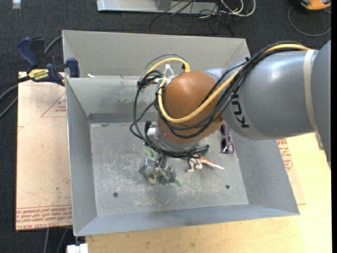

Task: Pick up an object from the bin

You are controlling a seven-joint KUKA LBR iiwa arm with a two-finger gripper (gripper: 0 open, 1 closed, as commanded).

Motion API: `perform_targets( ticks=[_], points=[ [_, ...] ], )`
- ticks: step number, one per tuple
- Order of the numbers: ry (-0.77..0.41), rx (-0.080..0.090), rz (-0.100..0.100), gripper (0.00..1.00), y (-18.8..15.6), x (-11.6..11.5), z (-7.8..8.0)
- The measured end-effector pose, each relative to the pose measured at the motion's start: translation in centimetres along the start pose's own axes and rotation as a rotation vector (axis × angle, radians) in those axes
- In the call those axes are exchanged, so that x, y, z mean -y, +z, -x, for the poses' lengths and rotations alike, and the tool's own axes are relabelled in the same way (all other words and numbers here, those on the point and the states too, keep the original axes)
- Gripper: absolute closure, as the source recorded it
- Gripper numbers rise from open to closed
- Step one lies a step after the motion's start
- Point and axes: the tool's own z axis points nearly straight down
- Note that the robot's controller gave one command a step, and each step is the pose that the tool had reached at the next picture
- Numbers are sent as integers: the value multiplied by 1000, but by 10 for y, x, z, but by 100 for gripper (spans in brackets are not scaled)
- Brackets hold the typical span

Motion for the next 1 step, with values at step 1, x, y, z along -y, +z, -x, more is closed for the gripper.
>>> perform_targets(
  ticks=[1],
  points=[
    [1, 0, 0, 100, -7, 0, 0]
  ],
)
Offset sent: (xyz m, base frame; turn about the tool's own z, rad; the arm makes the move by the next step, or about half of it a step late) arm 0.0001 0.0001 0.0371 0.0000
